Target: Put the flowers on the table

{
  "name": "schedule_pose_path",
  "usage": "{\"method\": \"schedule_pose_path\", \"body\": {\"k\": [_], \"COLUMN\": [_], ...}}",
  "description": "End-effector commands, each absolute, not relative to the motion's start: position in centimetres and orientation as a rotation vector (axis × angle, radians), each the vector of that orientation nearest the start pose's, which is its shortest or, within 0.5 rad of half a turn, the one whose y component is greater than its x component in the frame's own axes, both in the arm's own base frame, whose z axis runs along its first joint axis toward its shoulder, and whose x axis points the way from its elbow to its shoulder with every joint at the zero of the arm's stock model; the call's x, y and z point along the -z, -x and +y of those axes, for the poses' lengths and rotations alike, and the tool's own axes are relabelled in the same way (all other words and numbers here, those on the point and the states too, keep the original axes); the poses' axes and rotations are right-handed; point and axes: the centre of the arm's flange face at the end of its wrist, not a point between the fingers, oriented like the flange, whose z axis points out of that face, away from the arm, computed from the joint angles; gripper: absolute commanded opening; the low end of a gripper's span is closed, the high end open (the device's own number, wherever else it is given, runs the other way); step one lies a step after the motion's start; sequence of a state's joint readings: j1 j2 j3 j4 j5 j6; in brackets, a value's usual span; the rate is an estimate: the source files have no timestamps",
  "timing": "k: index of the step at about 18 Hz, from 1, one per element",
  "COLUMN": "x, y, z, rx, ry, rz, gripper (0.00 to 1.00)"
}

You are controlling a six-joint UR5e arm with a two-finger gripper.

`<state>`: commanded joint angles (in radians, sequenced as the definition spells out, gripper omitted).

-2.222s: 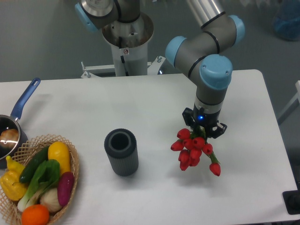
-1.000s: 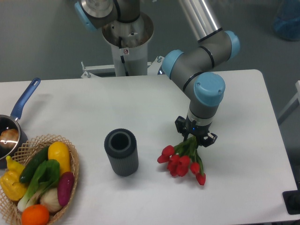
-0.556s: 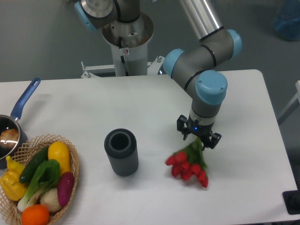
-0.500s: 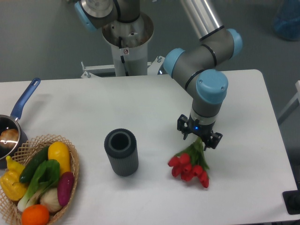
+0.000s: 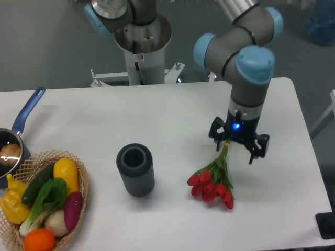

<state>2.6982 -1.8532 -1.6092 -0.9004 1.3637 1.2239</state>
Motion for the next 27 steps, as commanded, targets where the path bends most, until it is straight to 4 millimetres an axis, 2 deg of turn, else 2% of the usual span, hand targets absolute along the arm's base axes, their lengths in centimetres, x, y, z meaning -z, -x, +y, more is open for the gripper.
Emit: {"method": "schedule_pose_path", "body": {"k": [2, 6, 8, 11, 16, 27], "x": [-40.5, -41.9, -42.1, -42.5, -41.9, -41.9], "y": [49.7, 50.3, 50.1, 50.4, 50.6, 50.6], "z": [39.1, 37.0, 36.6, 34.9, 32.4, 32.4], "rx": [-0.388, -0.422, -0.442, -0.463, -0.480, -0.482], "ry": [2.784, 2.781, 2.783, 2.787, 2.799, 2.797], "rz": [0.198, 0.175, 0.261, 0.284, 0.407, 0.408], "gripper": [1.00, 1.00, 1.00, 1.00, 1.00, 1.00]}}
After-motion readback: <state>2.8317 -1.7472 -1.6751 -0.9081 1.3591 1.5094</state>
